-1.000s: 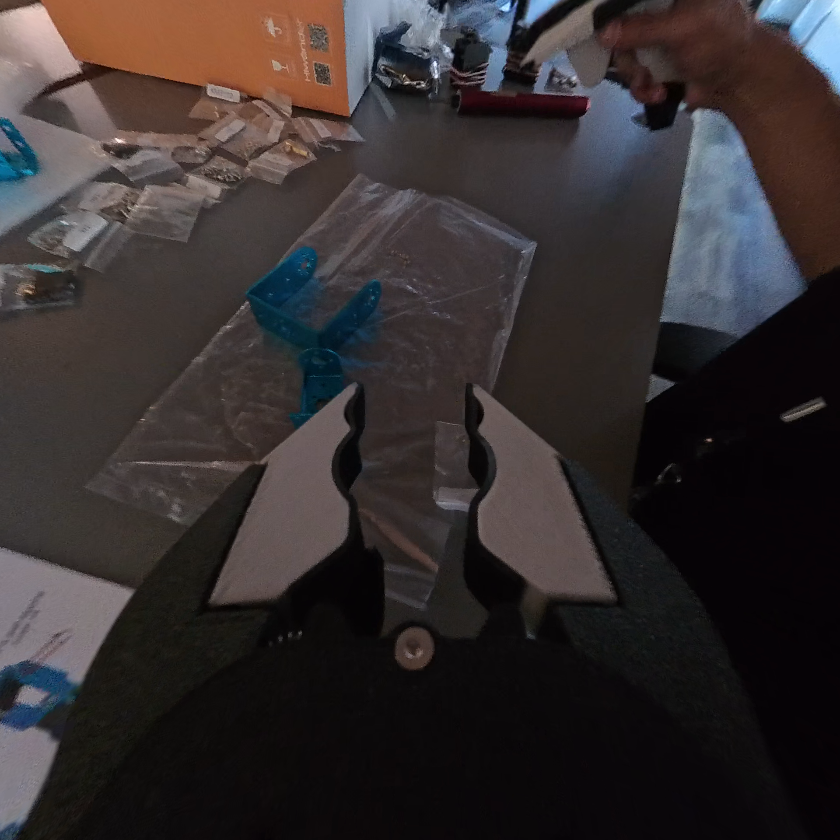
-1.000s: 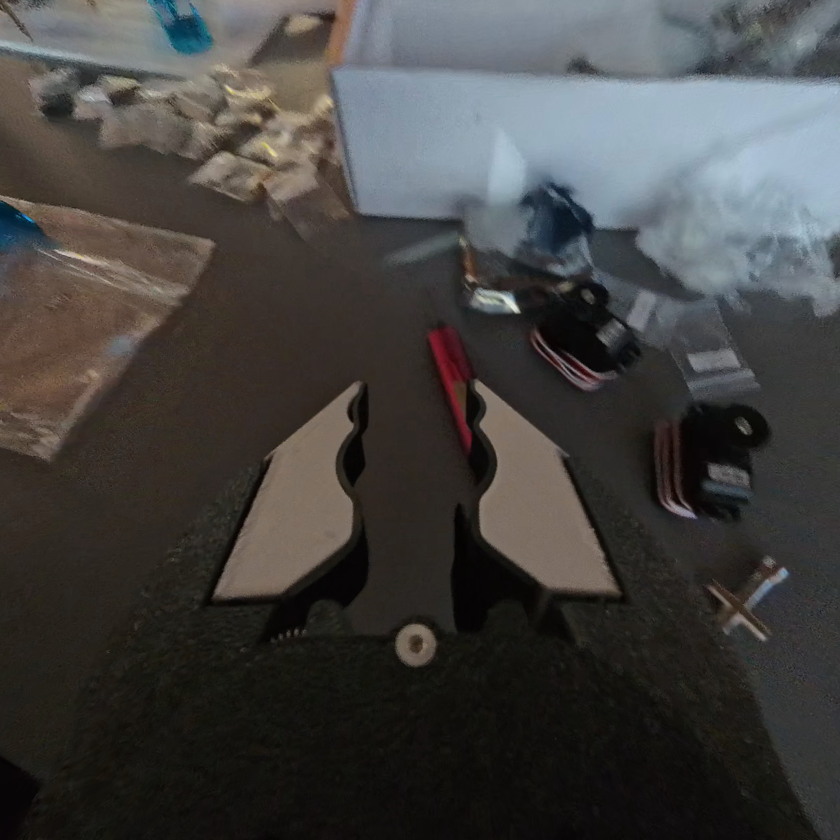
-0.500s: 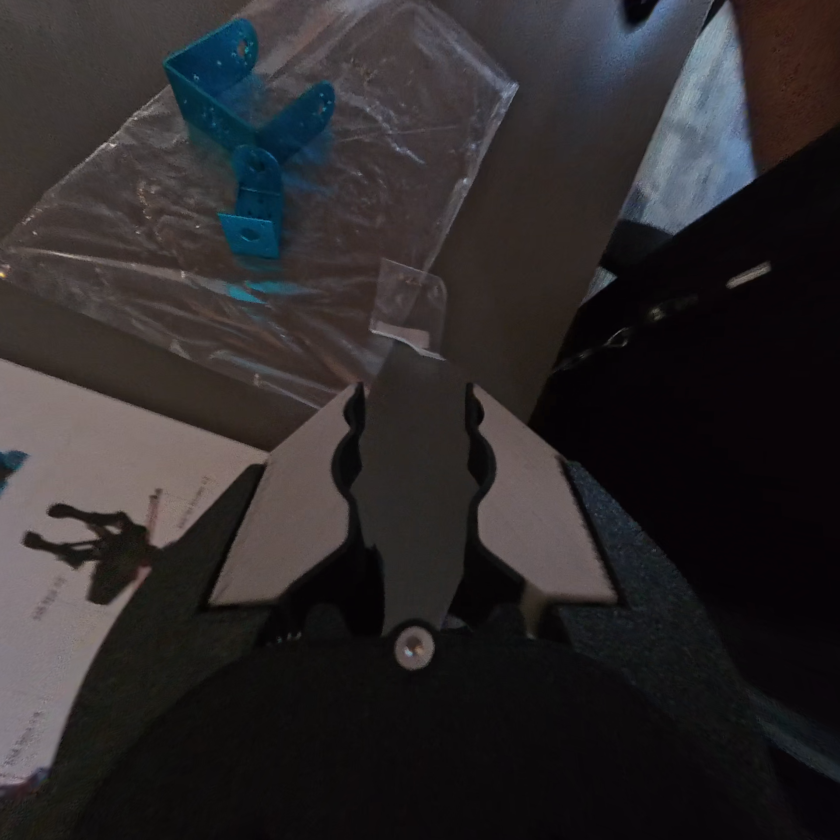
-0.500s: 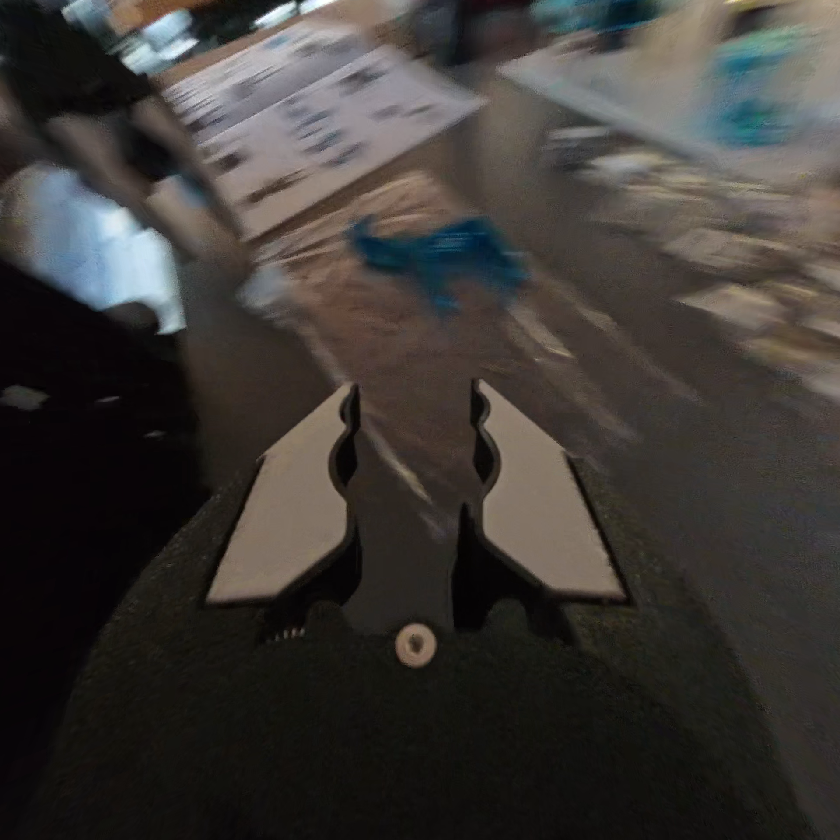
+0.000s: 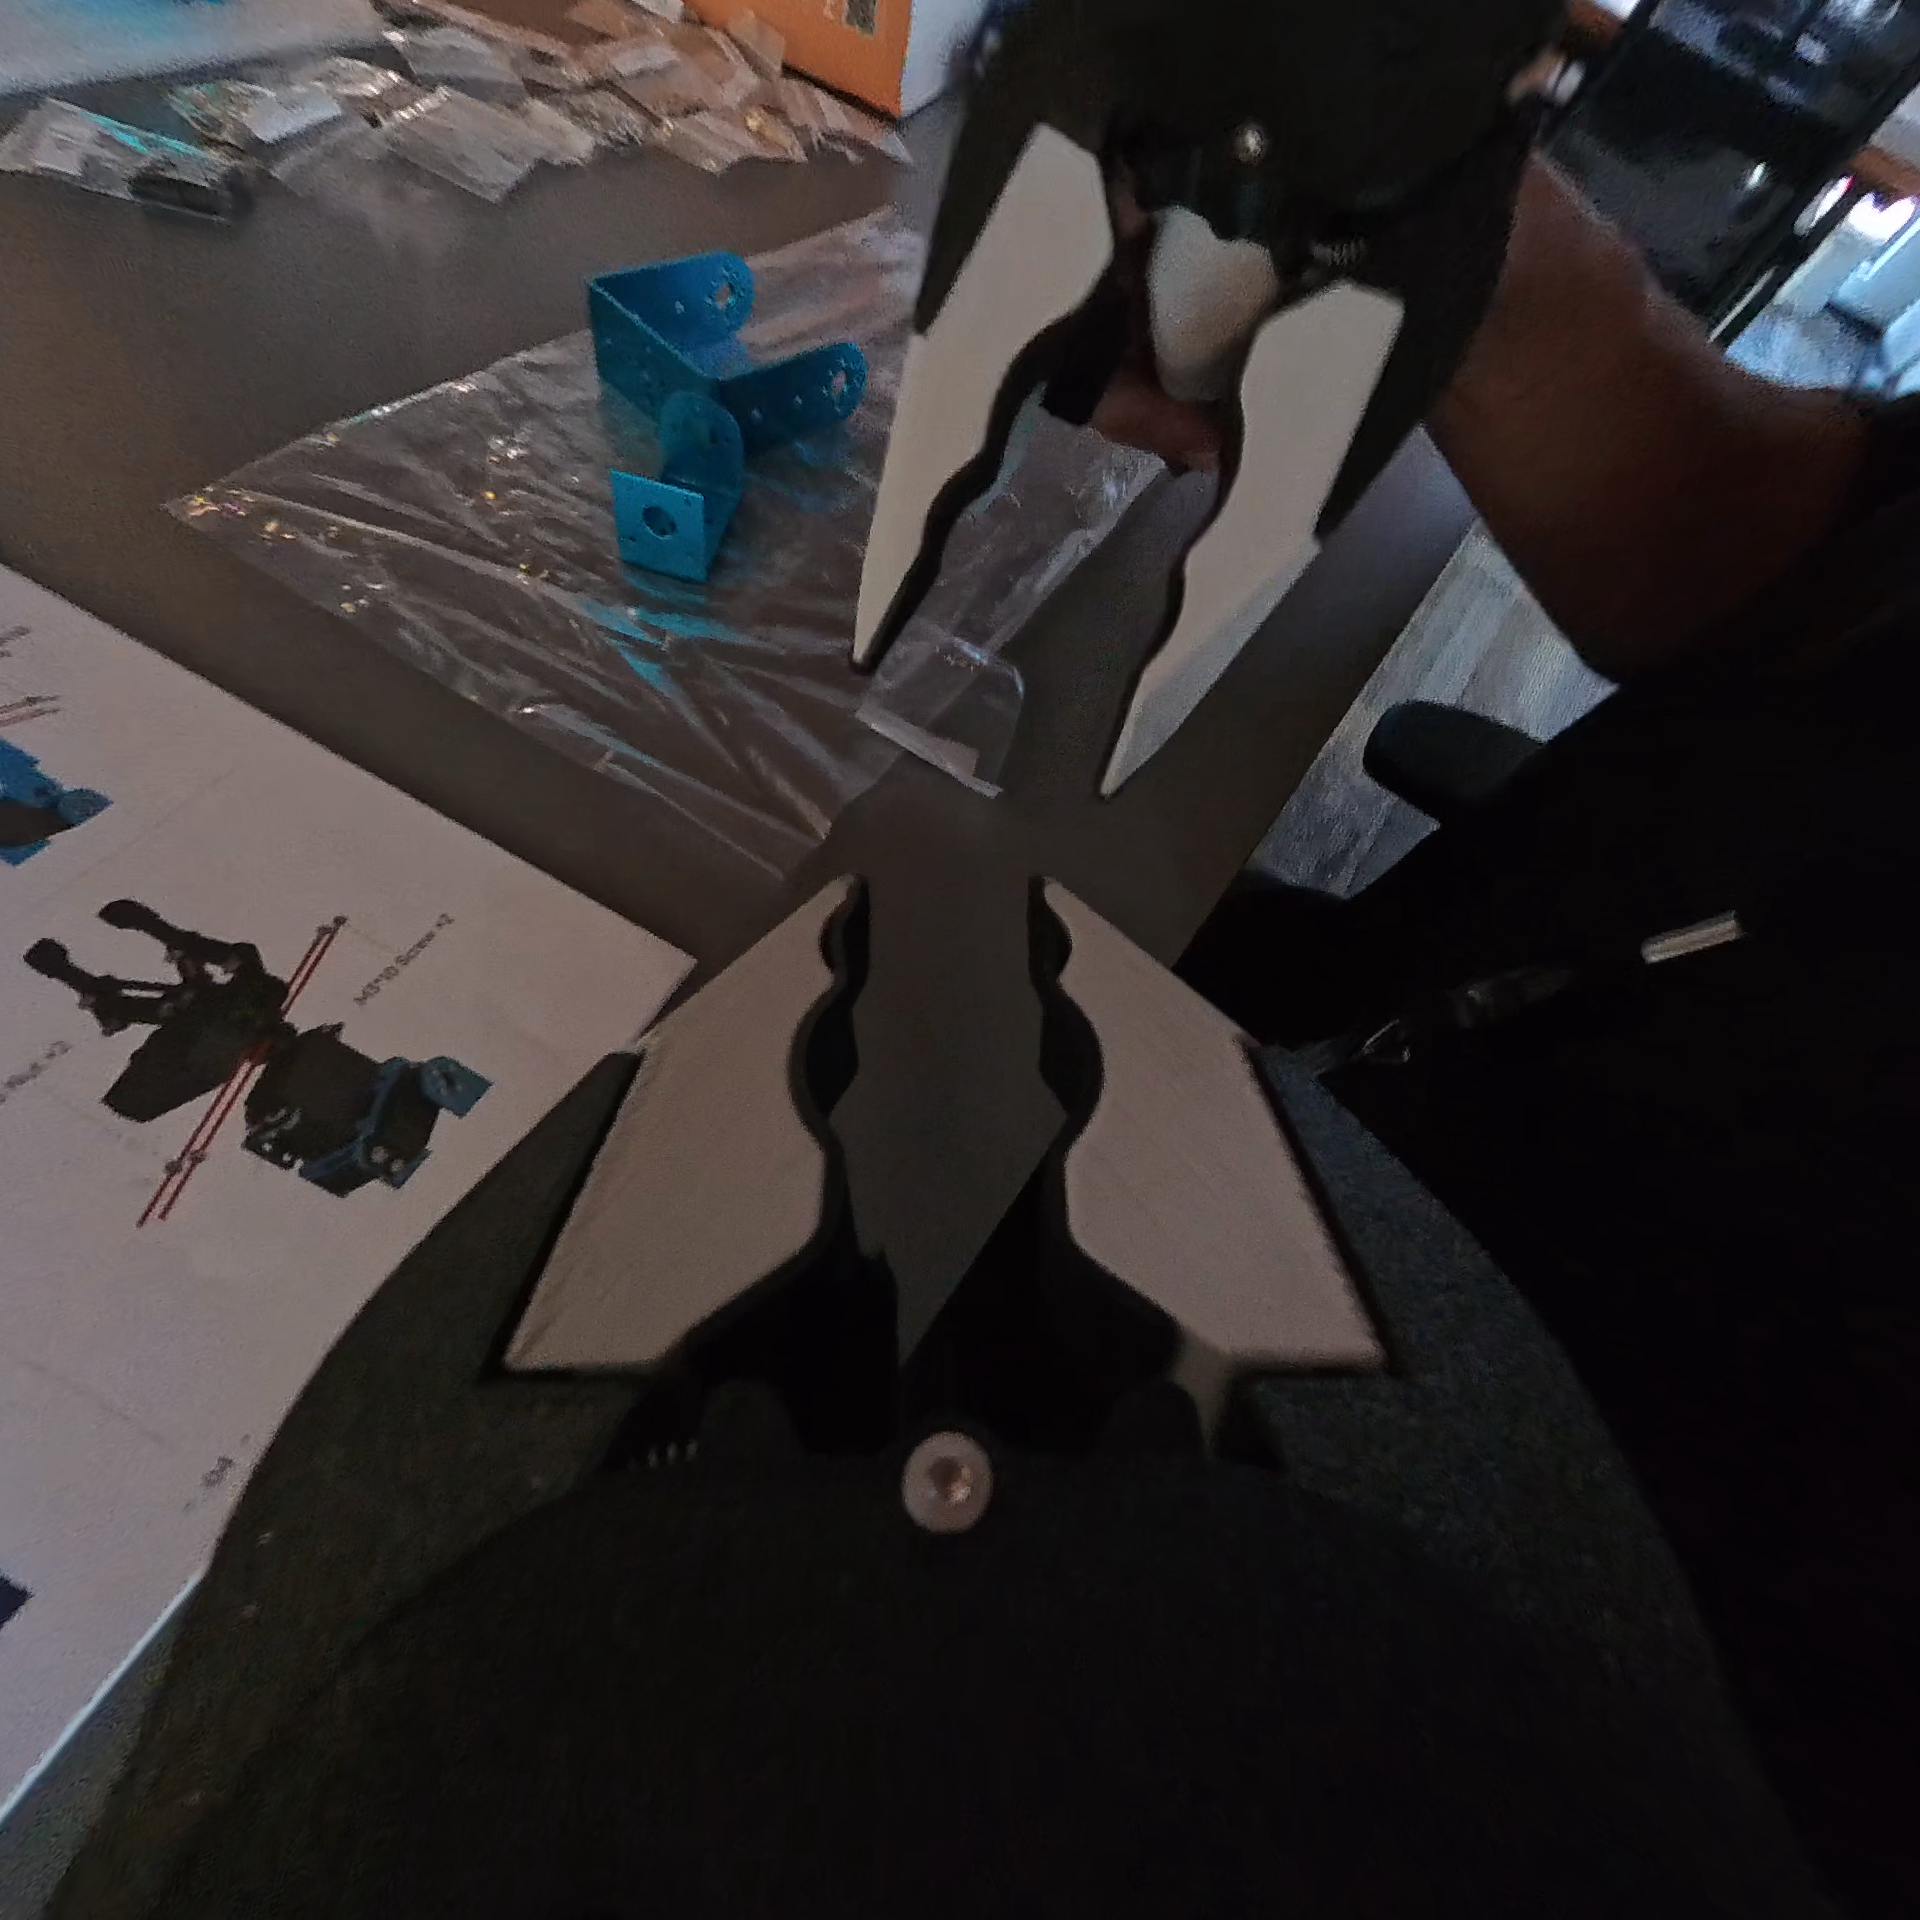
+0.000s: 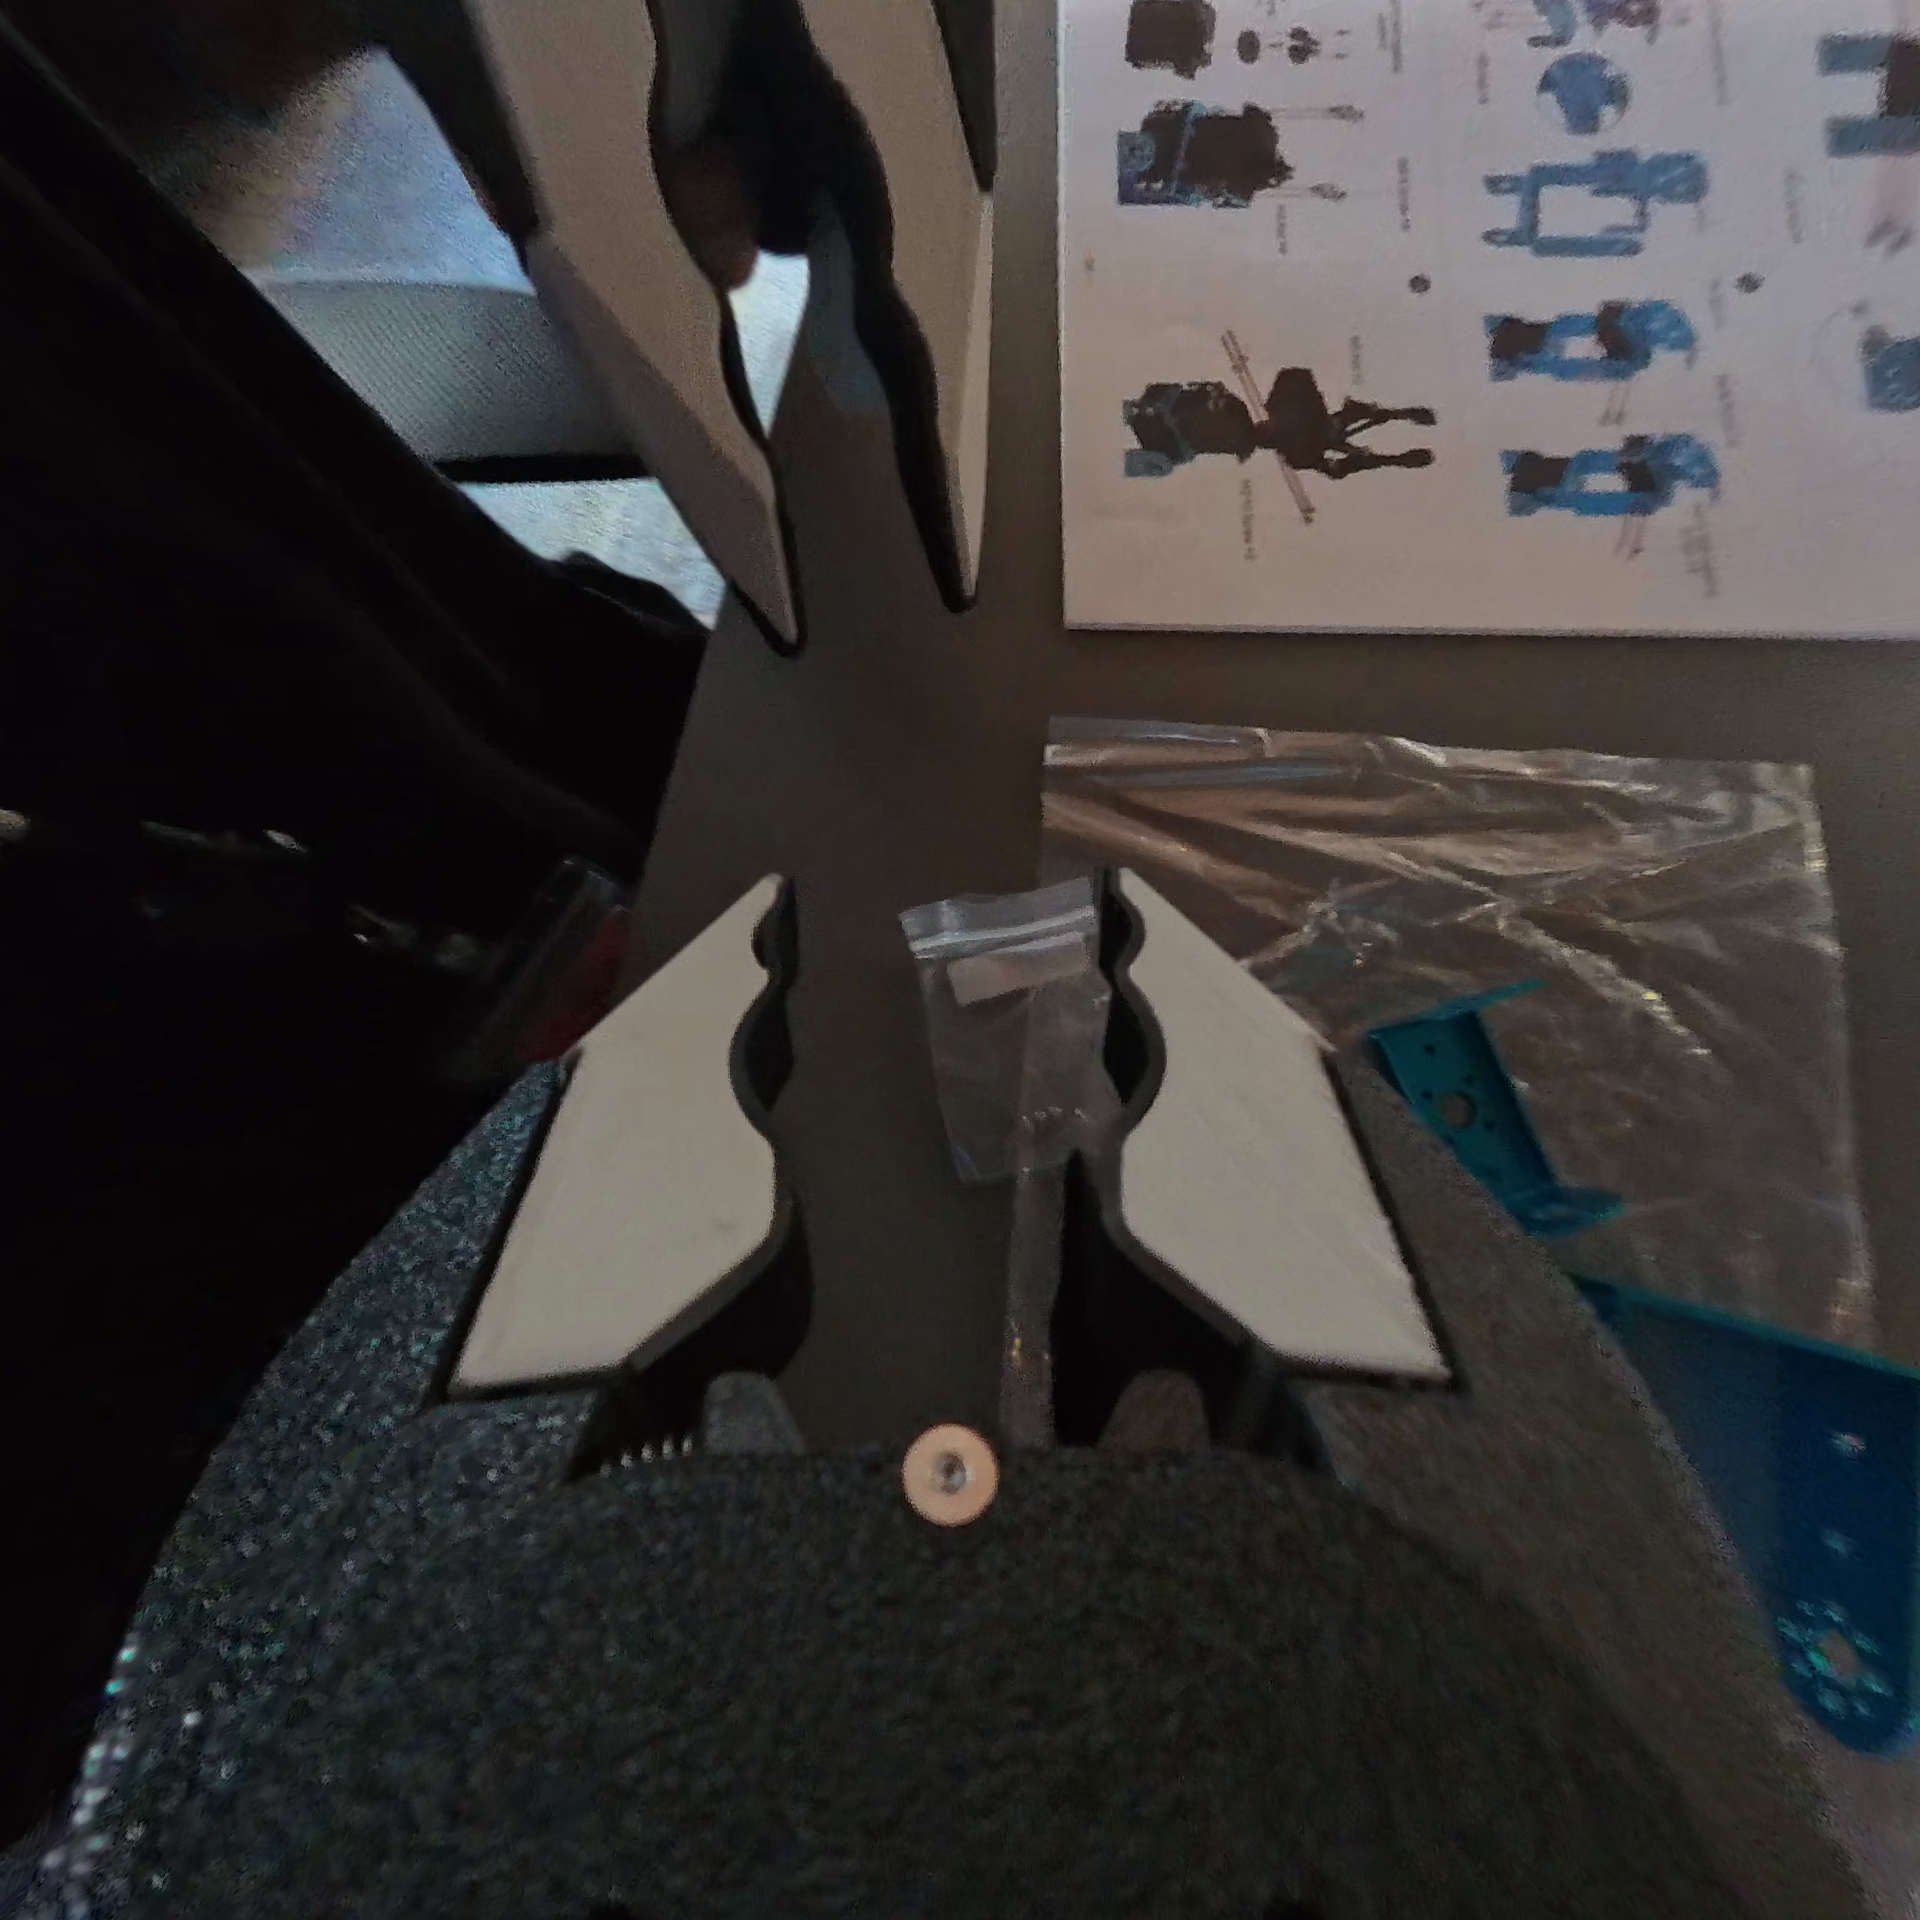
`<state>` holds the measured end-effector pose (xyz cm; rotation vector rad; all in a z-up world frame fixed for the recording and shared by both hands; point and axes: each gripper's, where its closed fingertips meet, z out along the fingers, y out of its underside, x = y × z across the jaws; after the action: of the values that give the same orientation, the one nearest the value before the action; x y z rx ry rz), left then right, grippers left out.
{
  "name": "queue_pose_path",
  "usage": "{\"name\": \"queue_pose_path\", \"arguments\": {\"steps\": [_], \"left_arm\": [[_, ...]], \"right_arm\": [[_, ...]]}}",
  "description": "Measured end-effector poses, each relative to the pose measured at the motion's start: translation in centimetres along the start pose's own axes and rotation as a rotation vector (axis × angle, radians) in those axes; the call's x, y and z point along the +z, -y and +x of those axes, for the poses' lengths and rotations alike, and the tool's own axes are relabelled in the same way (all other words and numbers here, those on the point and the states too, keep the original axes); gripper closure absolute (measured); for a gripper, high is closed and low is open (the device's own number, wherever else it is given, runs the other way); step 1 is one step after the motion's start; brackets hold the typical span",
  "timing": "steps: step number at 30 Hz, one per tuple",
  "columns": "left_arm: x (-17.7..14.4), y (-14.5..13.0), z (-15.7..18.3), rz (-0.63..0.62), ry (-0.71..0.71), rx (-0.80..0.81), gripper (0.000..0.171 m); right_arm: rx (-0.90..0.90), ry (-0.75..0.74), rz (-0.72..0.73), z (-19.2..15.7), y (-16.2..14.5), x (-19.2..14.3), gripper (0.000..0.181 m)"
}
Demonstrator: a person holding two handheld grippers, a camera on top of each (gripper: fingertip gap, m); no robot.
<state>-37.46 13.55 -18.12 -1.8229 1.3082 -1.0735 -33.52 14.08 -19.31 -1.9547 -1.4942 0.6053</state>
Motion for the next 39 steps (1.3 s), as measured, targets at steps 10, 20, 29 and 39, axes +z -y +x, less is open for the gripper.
{"name": "queue_pose_path", "arguments": {"steps": [10, 20, 29, 39], "left_arm": [[0.6, 1.1, -0.8, 0.037, -0.075, -0.159, 0.146], [4.5, 0.1, -0.8, -0.101, -0.147, -0.414, 0.163], [4.5, 1.2, -0.8, -0.055, -0.176, -0.469, 0.162], [5.2, 0.4, -0.3, -0.11, -0.144, -0.431, 0.161]], "right_arm": [[0.003, -0.085, -0.029, 1.0, -1.5, 1.5, 0.135], [0.001, -0.084, -0.002, 1.0, -1.6, 1.4, 0.141], [0.002, -0.083, 0.035, 1.1, -1.2, 0.8, 0.145], [0.083, -0.066, 0.032, 0.0, -1.1, -0.6, 0.144]]}}
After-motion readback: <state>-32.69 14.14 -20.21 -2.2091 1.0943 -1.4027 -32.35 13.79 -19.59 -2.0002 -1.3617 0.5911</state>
